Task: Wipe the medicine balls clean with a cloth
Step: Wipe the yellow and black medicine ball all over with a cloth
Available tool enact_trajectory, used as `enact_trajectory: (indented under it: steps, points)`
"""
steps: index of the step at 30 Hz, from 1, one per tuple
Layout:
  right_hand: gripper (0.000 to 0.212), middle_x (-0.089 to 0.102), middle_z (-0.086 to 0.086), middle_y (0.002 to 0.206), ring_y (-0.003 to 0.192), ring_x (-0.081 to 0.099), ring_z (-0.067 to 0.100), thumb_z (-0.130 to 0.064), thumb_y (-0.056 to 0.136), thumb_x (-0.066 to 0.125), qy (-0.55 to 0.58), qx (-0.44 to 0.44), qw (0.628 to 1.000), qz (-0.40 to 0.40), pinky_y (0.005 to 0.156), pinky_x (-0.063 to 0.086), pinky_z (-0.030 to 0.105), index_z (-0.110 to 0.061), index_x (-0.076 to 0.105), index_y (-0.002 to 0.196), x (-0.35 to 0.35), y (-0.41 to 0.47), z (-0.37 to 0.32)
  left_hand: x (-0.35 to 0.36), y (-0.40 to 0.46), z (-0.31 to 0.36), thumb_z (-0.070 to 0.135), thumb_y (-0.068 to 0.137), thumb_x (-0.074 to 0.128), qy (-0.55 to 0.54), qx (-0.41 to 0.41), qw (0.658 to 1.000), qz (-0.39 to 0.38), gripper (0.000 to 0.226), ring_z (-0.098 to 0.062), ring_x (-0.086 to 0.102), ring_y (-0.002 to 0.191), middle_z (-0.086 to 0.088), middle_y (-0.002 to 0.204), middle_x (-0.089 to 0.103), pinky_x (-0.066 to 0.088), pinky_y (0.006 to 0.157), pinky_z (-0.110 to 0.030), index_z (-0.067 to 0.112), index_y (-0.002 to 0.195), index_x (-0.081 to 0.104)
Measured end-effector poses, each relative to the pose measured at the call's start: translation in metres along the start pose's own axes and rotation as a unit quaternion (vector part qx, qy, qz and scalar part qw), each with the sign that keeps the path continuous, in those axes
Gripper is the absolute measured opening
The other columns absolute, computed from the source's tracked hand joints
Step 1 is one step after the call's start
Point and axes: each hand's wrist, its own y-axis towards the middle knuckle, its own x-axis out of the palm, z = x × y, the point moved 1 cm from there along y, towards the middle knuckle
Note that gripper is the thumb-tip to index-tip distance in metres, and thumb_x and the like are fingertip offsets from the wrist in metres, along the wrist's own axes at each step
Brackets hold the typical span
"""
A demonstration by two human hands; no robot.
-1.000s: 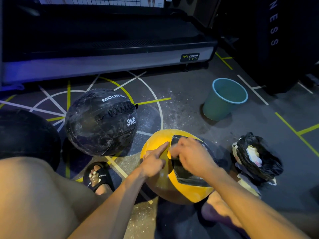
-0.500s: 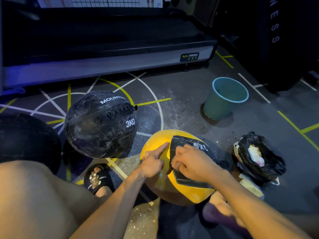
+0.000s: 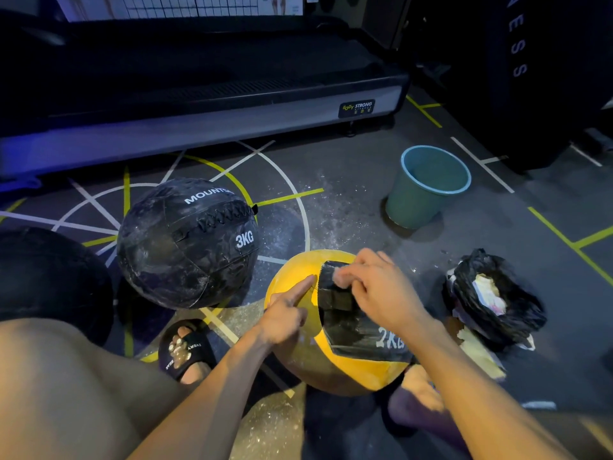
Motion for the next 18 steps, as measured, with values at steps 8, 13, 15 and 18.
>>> enact_trajectory:
  steps: [8,13,15,18]
  points:
    - [0.029,0.052,-0.008,0.111,0.104,0.042,0.017,-0.015,0.095,0.047,-0.115,-0.075,0.983,-0.123,0.092,0.04,0.037,-0.034,0.069,0.1,0.012,0.015,0.001,0.003,-0.008,0.009,0.013,0.066,0.051,0.018,-0.012,1.0,0.008,0.084,-0.011,0.046,0.104,0.009,0.121,0.055,0.041,0.091,-0.031,0.08,0.116,0.049]
    - [0.027,0.05,-0.008,0.11,0.102,0.04,0.016,-0.011,0.096,0.048,-0.122,-0.084,0.983,-0.109,0.087,0.035,0.035,-0.033,0.064,0.096,0.015,0.023,-0.018,-0.001,-0.005,0.005,0.014,0.062,0.052,0.027,-0.02,0.999,0.027,0.088,-0.014,0.054,0.085,0.009,0.111,0.057,0.049,0.07,-0.037,0.08,0.12,0.048]
    - [0.029,0.05,-0.008,0.105,0.102,0.044,0.018,-0.01,0.095,0.048,-0.129,-0.086,0.977,-0.144,0.089,0.037,0.038,-0.033,0.059,0.081,0.016,0.024,-0.012,-0.002,-0.004,0.004,0.014,0.064,0.052,0.035,-0.019,0.999,0.024,0.087,-0.014,0.05,0.091,0.01,0.111,0.053,0.047,0.075,-0.035,0.081,0.119,0.047]
    - [0.028,0.047,-0.01,0.102,0.095,0.038,0.015,-0.015,0.099,0.047,-0.116,-0.045,0.984,-0.128,0.083,0.03,0.035,-0.034,0.06,0.083,0.006,0.034,-0.008,-0.001,-0.006,0.006,0.016,0.065,0.052,0.051,-0.022,0.998,0.014,0.086,-0.013,0.045,0.101,0.011,0.114,0.05,0.041,0.086,-0.032,0.083,0.118,0.045]
